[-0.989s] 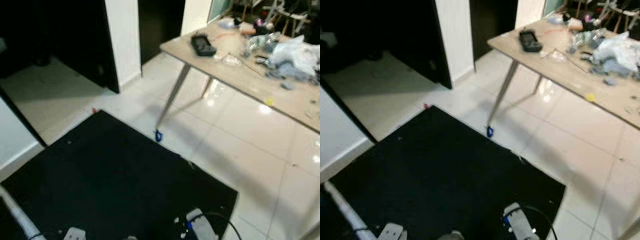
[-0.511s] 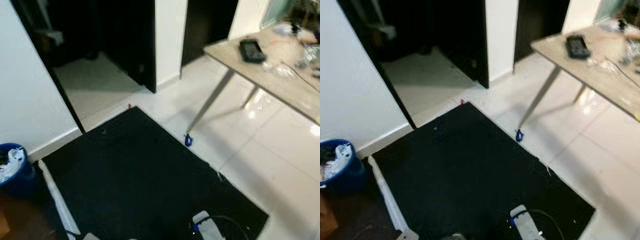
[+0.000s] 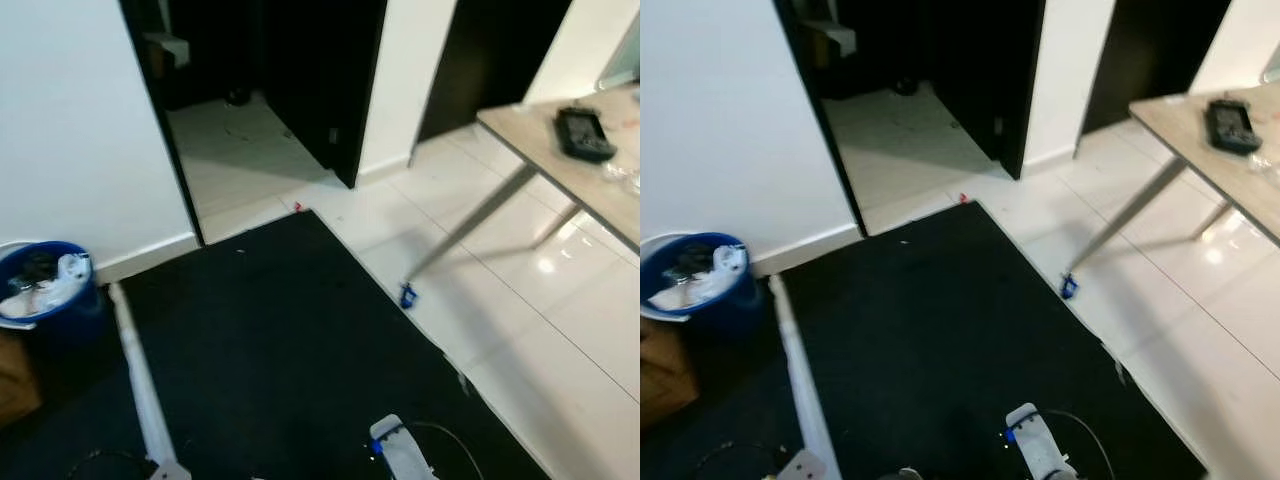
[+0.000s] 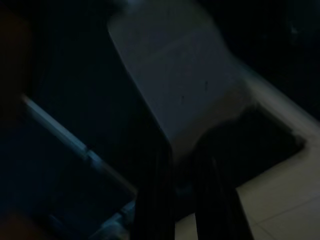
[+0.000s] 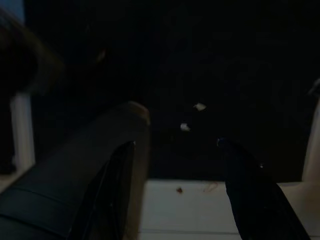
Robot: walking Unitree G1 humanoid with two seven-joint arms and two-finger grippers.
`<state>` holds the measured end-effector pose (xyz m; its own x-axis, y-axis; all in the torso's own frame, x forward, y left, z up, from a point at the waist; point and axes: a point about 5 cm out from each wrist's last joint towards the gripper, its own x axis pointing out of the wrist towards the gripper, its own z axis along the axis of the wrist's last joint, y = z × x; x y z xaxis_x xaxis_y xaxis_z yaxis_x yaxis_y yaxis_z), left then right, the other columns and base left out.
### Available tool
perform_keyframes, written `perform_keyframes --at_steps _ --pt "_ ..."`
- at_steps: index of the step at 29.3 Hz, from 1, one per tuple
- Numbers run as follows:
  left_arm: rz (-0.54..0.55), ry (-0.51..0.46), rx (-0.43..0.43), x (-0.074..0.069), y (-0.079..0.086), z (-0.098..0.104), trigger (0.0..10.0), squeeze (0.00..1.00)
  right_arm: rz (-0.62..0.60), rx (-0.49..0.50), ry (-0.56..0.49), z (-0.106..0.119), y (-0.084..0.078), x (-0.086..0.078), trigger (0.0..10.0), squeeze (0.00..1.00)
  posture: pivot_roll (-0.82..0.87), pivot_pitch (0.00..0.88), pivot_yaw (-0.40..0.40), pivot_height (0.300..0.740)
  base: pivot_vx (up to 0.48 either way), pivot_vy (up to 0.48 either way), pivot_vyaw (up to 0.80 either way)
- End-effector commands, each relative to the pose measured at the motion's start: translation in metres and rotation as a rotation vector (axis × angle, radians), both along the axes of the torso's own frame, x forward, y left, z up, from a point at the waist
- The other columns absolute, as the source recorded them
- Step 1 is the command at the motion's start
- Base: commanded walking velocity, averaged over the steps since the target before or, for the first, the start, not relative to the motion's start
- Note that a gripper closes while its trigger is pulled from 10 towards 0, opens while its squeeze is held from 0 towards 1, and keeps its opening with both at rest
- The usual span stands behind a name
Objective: Picking trash to rubbish bin
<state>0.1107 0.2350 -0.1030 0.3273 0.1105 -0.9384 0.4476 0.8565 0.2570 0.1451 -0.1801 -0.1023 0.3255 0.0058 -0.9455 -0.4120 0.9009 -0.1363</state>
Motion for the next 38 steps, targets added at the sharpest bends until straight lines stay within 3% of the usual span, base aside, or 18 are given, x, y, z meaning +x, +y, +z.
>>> perform_keyframes --at_steps 1,13,20,33,38 --pt "0.005 0.044 0.01 -0.013 0.006 -0.002 10.0 0.0 -0.008 0.005 0.044 -0.005 0.001 -0.013 10.0 0.0 0.08 0.102 0.009 0.74 0.0 0.0 0.77" --pt "-0.017 0.037 -0.006 -0.009 -0.004 -0.004 10.0 0.0 -0.01 0.004 0.047 -0.005 0.001 -0.014 10.0 0.0 0.08 0.103 0.011 0.74 0.0 0.0 0.76" --pt "-0.017 0.033 -0.002 -0.007 0.0 -0.002 10.0 0.0 -0.01 0.003 0.046 -0.005 0.0 -0.014 10.0 0.0 0.08 0.103 0.011 0.74 0.0 0.0 0.76" --pt "-0.019 -0.005 -0.032 0.015 -0.028 -0.002 10.0 0.0 -0.007 -0.001 0.041 -0.005 0.001 -0.013 10.0 0.0 0.08 0.101 0.011 0.74 0.0 0.0 0.76" --pt "-0.038 -0.021 -0.05 0.027 -0.047 -0.001 10.0 0.0 -0.007 0.0 0.04 -0.005 0.001 -0.014 10.0 0.0 0.08 0.101 0.011 0.74 0.0 0.0 0.76"
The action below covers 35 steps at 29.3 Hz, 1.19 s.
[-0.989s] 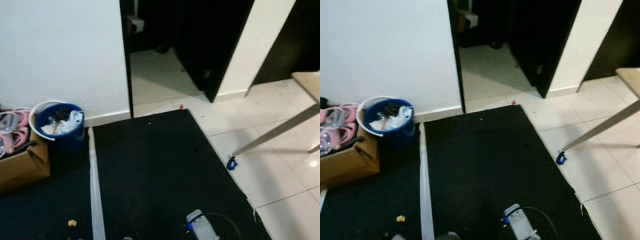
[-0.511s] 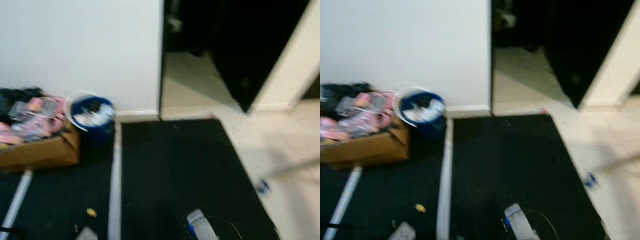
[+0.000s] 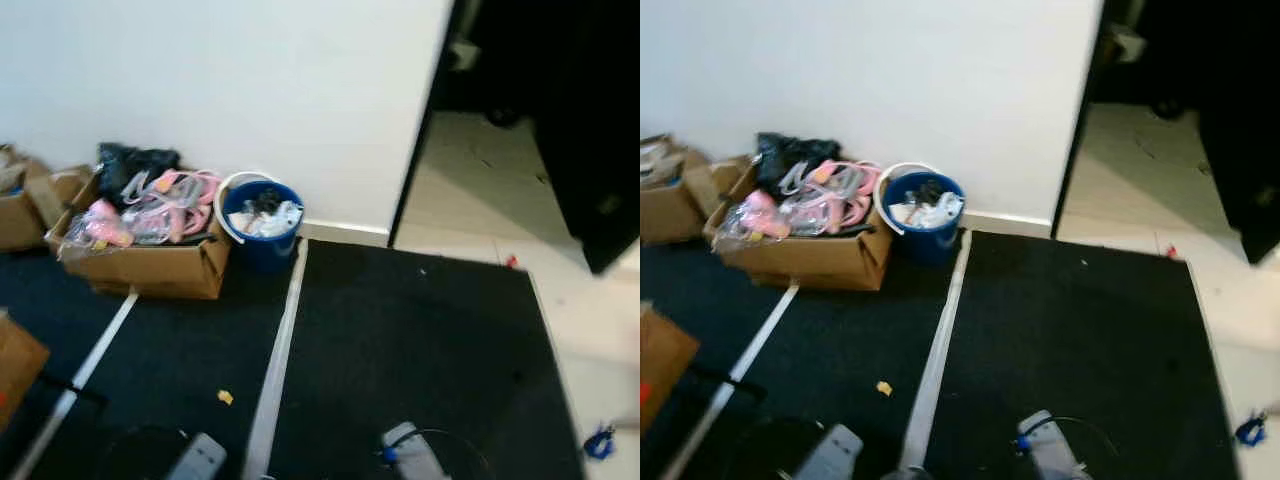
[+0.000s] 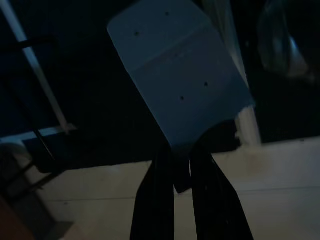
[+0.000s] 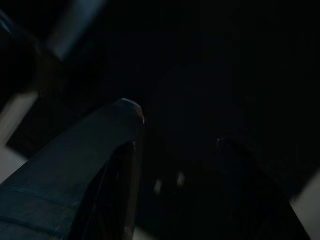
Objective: Picking trash to rubbish bin
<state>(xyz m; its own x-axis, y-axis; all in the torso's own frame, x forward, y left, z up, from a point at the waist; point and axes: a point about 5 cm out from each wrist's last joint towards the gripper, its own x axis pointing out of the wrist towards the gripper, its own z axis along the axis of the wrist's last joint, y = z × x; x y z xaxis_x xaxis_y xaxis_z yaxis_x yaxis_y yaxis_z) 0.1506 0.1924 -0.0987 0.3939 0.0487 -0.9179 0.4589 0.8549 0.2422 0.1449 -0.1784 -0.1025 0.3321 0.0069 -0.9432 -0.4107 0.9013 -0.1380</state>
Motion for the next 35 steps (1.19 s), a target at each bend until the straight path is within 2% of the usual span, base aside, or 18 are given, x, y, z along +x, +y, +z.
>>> perform_keyframes --at_steps 1,4,8,14,30,35 --pt "-0.008 0.046 0.002 -0.011 -0.007 -0.005 10.0 0.0 -0.006 -0.001 0.047 -0.005 -0.001 -0.013 10.0 0.0 0.08 0.101 0.011 0.74 0.0 0.0 0.77" --pt "-0.013 0.046 0.001 -0.01 -0.01 -0.005 10.0 0.0 -0.005 -0.001 0.047 -0.005 -0.001 -0.013 10.0 0.0 0.08 0.097 0.014 0.74 0.0 0.0 0.76" --pt "-0.012 0.055 0.014 -0.017 0.0 -0.006 10.0 0.0 -0.002 -0.003 0.047 -0.005 -0.001 -0.013 10.0 0.0 0.08 0.097 0.014 0.74 0.0 0.0 0.76" --pt "-0.008 0.057 0.017 -0.019 0.003 -0.007 10.0 0.0 0.003 -0.005 0.046 -0.005 -0.001 -0.014 10.0 0.0 0.08 0.094 0.011 0.74 0.0 0.0 0.76" --pt "0.018 0.052 0.01 -0.02 0.004 -0.006 10.0 0.0 -0.01 0.001 0.045 -0.005 -0.001 -0.013 10.0 0.0 0.08 0.099 0.023 0.74 0.0 0.0 0.76" --pt "0.057 0.043 0.0 -0.018 0.005 -0.006 10.0 0.0 -0.011 0.003 0.042 -0.004 0.0 -0.012 10.0 0.0 0.08 0.098 0.02 0.74 0.0 0.0 0.76"
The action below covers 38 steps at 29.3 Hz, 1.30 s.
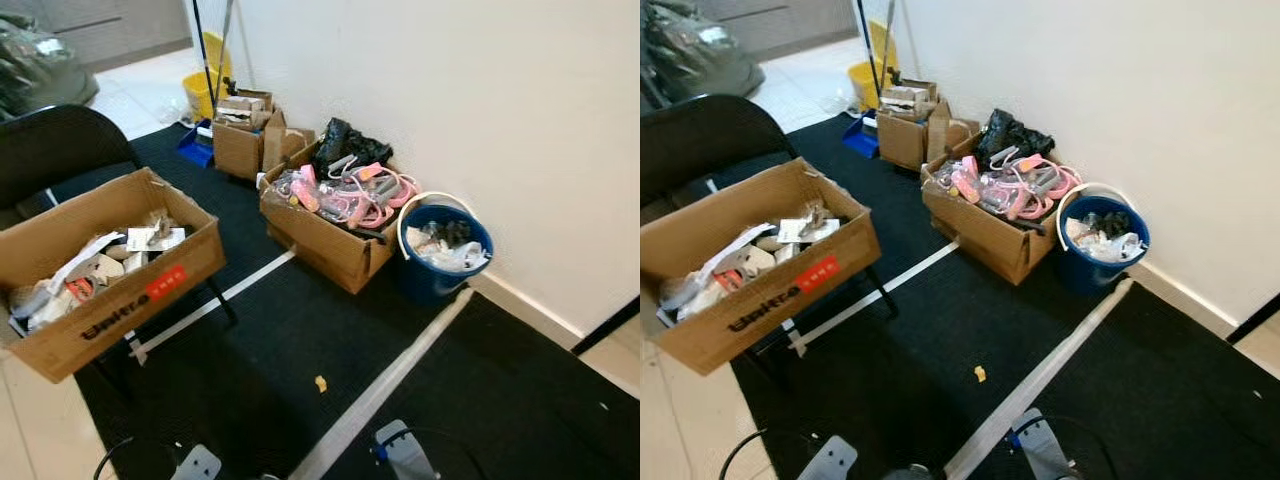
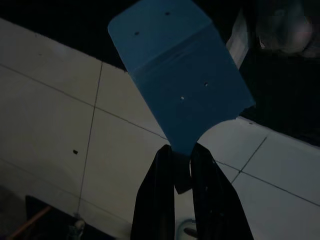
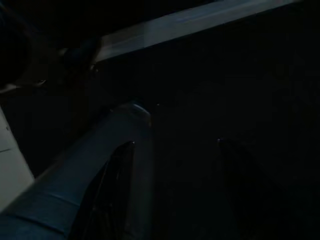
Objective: Picking trash to rubbish bin
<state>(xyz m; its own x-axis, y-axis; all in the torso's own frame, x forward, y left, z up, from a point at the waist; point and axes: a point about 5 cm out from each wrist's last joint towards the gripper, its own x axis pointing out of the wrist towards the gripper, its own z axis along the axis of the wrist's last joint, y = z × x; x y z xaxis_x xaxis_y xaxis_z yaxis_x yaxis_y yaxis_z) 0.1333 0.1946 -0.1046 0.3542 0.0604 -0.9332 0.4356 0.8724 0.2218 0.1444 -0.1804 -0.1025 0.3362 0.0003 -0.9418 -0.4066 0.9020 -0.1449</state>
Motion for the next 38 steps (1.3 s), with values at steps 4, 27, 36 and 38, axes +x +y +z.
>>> perform_keyframes --at_steps 4,27,36,38 --pt "0.052 -0.007 -0.002 -0.001 0.004 0.0 10.0 0.0 -0.004 0.006 0.046 -0.004 0.002 -0.012 10.0 0.0 0.08 0.098 0.02 0.74 0.0 0.0 0.76" --pt "0.165 -0.022 -0.048 -0.003 0.005 0.0 10.0 0.0 -0.027 -0.015 0.026 -0.004 0.0 -0.011 10.0 0.0 0.09 0.099 0.013 0.74 0.0 0.0 0.53" --pt "0.314 -0.12 -0.029 0.01 0.023 0.007 10.0 0.0 -0.028 -0.008 0.027 -0.004 0.001 -0.011 10.0 0.0 0.09 0.099 0.014 0.74 0.264 0.0 0.0" --pt "0.351 -0.17 -0.021 0.019 0.03 0.013 10.0 0.0 -0.028 -0.009 0.028 -0.004 0.001 -0.011 10.0 0.0 0.09 0.099 0.014 0.74 0.371 0.0 0.0"
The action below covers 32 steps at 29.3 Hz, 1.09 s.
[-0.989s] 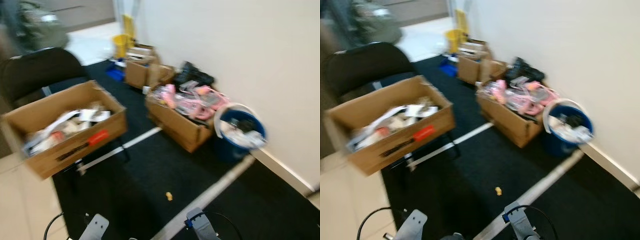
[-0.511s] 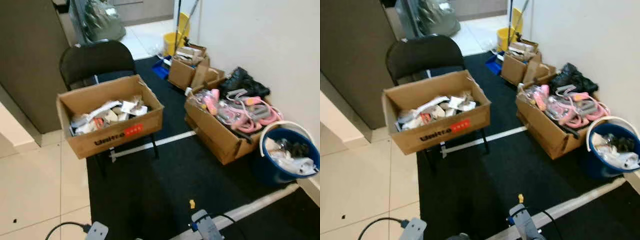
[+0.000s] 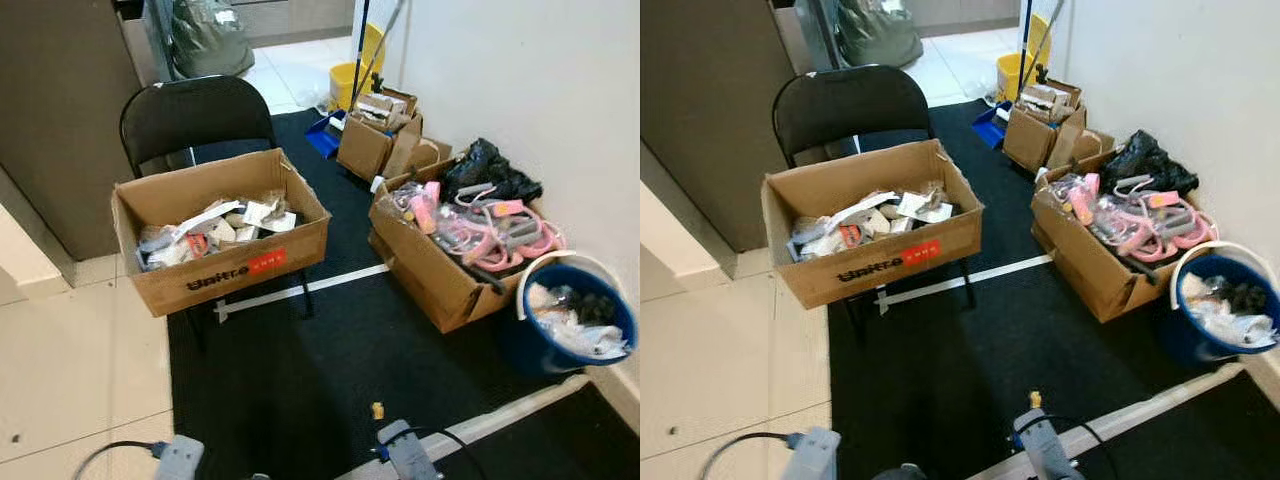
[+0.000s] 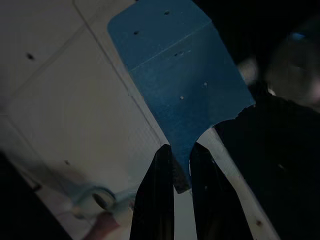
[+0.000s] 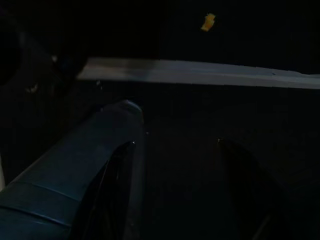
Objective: Picking trash to rubbish bin
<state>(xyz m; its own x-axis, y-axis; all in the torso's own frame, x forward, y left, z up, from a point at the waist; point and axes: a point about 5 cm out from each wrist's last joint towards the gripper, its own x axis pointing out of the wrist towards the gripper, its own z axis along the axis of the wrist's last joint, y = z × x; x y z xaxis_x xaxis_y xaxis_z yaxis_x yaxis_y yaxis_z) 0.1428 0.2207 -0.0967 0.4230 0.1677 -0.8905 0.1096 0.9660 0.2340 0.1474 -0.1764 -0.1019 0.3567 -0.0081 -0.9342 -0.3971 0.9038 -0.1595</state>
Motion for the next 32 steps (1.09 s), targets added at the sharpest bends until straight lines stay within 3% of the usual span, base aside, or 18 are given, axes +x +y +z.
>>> perform_keyframes --at_steps 1,5,7,9,10,13,21,27,32 --pt "0.045 -0.077 0.014 0.014 0.008 0.007 10.0 0.0 -0.021 -0.002 0.05 -0.005 -0.003 -0.014 10.0 0.0 0.09 0.099 0.014 0.74 0.371 0.0 0.0" --pt "0.099 -0.197 0.067 0.037 0.039 0.027 10.0 0.0 -0.012 -0.006 0.054 -0.005 -0.003 -0.014 10.0 0.0 0.09 0.099 0.014 0.74 0.37 0.0 0.0" --pt "0.105 -0.285 0.103 0.058 0.056 0.045 10.0 0.0 -0.008 -0.008 0.054 -0.005 -0.003 -0.014 10.0 0.0 0.1 0.1 0.006 0.74 0.373 0.0 0.0" --pt "0.103 -0.37 0.126 0.078 0.066 0.063 10.0 0.0 -0.006 -0.009 0.053 -0.005 -0.003 -0.014 10.0 0.0 0.1 0.1 0.006 0.74 0.373 0.0 0.0" --pt "0.103 -0.37 0.126 0.078 0.066 0.063 10.0 0.0 -0.006 -0.009 0.053 -0.005 -0.003 -0.014 10.0 0.0 0.1 0.1 0.006 0.74 0.371 0.0 0.0" --pt "0.096 -0.514 0.145 0.111 0.074 0.093 10.0 0.0 -0.004 -0.012 0.048 -0.005 -0.004 -0.014 10.0 0.0 0.1 0.095 0.007 0.74 0.371 0.0 0.0" --pt "-0.01 -0.75 0.143 0.162 0.053 0.139 10.0 0.0 -0.004 -0.023 0.048 -0.005 -0.005 -0.014 10.0 0.0 0.1 0.092 0.004 0.74 0.371 0.0 0.0" --pt "-0.028 -0.795 0.137 0.172 0.046 0.149 10.0 0.0 -0.006 -0.027 0.05 -0.005 -0.006 -0.014 10.0 0.0 0.1 0.096 0.003 0.74 0.373 0.0 0.0" --pt "-0.016 -0.807 0.077 0.176 0.041 0.151 10.0 0.0 -0.009 -0.027 0.051 -0.005 -0.006 -0.015 10.0 0.0 0.09 0.102 0.007 0.74 0.371 0.0 0.0"
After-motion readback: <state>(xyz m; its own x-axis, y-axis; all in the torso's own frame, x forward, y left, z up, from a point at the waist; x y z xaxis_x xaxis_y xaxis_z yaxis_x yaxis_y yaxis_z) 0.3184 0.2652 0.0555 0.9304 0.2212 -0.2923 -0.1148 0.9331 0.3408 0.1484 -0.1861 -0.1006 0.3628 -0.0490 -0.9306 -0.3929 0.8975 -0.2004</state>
